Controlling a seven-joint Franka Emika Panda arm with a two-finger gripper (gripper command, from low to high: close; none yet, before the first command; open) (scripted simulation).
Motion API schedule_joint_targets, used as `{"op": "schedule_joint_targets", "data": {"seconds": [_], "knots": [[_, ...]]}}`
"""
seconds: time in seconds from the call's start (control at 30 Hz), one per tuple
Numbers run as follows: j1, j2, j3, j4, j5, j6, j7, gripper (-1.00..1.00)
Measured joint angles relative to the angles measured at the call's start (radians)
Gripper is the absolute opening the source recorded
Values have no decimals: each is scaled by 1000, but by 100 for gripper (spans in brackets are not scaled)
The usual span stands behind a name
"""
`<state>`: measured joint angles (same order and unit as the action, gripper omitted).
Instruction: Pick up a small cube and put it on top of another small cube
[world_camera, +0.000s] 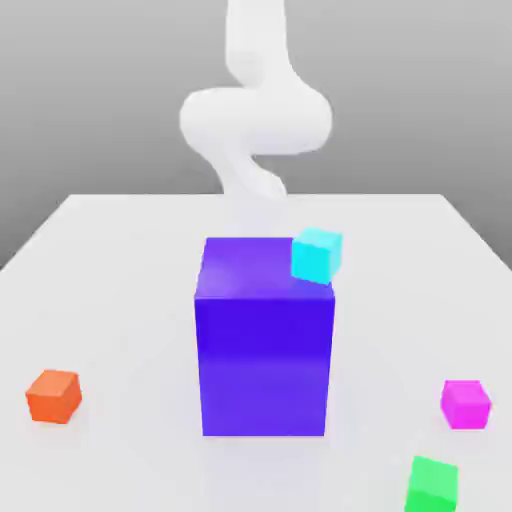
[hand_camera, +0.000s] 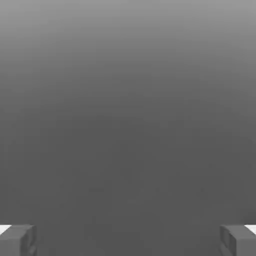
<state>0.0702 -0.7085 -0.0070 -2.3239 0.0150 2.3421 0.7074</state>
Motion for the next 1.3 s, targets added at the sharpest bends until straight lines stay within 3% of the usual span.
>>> {"op": "schedule_joint_targets", "data": {"seconds": [0.3,0.53,0.8,0.97,1.0,1.3], "knots": [[228,333,9,-87,59,152,-340,0],[351,587,71,-153,75,269,-579,0],[487,876,127,-229,-53,405,-746,0],[532,1057,88,-209,-125,537,-725,0],[541,1092,78,-202,-130,565,-721,-100],[533,1047,89,-211,-122,528,-728,-100]]}}
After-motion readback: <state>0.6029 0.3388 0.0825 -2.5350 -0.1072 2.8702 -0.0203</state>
